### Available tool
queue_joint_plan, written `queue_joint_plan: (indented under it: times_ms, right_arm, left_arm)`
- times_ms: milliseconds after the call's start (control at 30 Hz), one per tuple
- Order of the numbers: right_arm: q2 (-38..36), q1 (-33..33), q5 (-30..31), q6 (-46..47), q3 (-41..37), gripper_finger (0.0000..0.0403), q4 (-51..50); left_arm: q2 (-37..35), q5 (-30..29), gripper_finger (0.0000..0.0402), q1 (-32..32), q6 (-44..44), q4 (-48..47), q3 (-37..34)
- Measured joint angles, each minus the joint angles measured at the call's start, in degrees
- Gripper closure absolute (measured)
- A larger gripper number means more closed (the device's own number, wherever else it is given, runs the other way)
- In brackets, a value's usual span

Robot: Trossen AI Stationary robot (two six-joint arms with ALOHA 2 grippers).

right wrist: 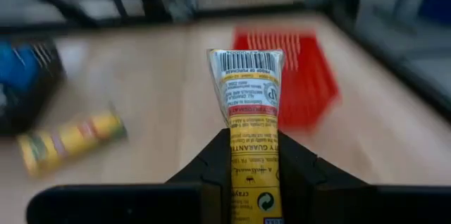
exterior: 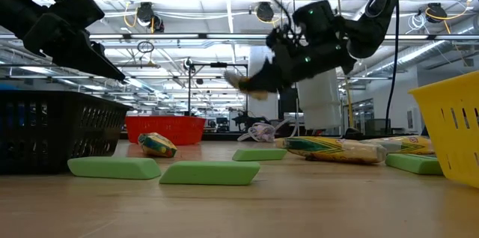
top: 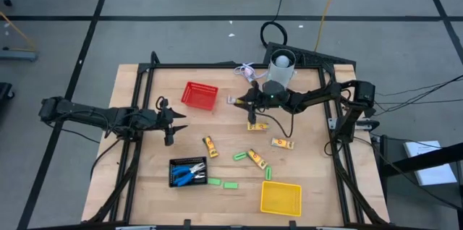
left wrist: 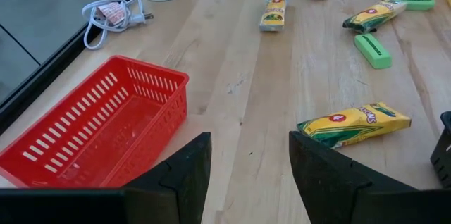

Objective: Pick & Place School Supplies
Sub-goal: Put the crayon box into the red bin

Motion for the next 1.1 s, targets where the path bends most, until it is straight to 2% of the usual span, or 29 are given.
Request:
queue_joint_plan:
  times_ms: [167, 267, 367, 433, 600, 767, 933, 1100]
  right_arm:
    - [-0.02, 0.76, -0.36, 1.21, 0.04, 0.0346, 10.16]
    - [-0.02, 1.17, -4.10, 1.80, 0.04, 0.0346, 12.32]
    - [-0.02, 1.88, -4.52, 1.56, 0.04, 0.0346, 12.63]
    - [-0.02, 2.33, -4.50, 1.24, 0.06, 0.0346, 13.51]
    - [-0.02, 3.40, -4.60, 0.68, 1.99, 0.0346, 13.96]
    - [-0.02, 4.58, -4.61, -0.45, 3.15, 0.0346, 12.90]
    - [-0.02, 4.89, -4.64, -0.55, 3.15, 0.0346, 12.89]
    - [-0.02, 4.85, -4.61, -1.12, 3.17, 0.0346, 12.22]
  left_arm:
    - [0.00, -0.02, 0.0211, 0.00, -0.26, 3.36, -0.82]
    - [0.64, -0.01, 0.0211, 0.20, 1.87, 15.14, -3.98]
    - [3.10, 0.14, 0.0211, 1.84, 4.07, 28.03, -6.62]
    - [5.71, 2.67, 0.0211, 3.87, 4.11, 34.59, -7.44]
    - [15.84, 11.67, 0.0211, 8.95, 3.00, 53.20, -7.52]
    - [30.50, 14.65, 0.0211, 11.41, 3.76, 72.84, -6.72]
    - [42.92, 18.38, 0.0211, 12.89, 4.48, 78.24, -0.97]
    - [50.65, 23.30, 0.0210, 14.10, 4.91, 79.08, 7.00]
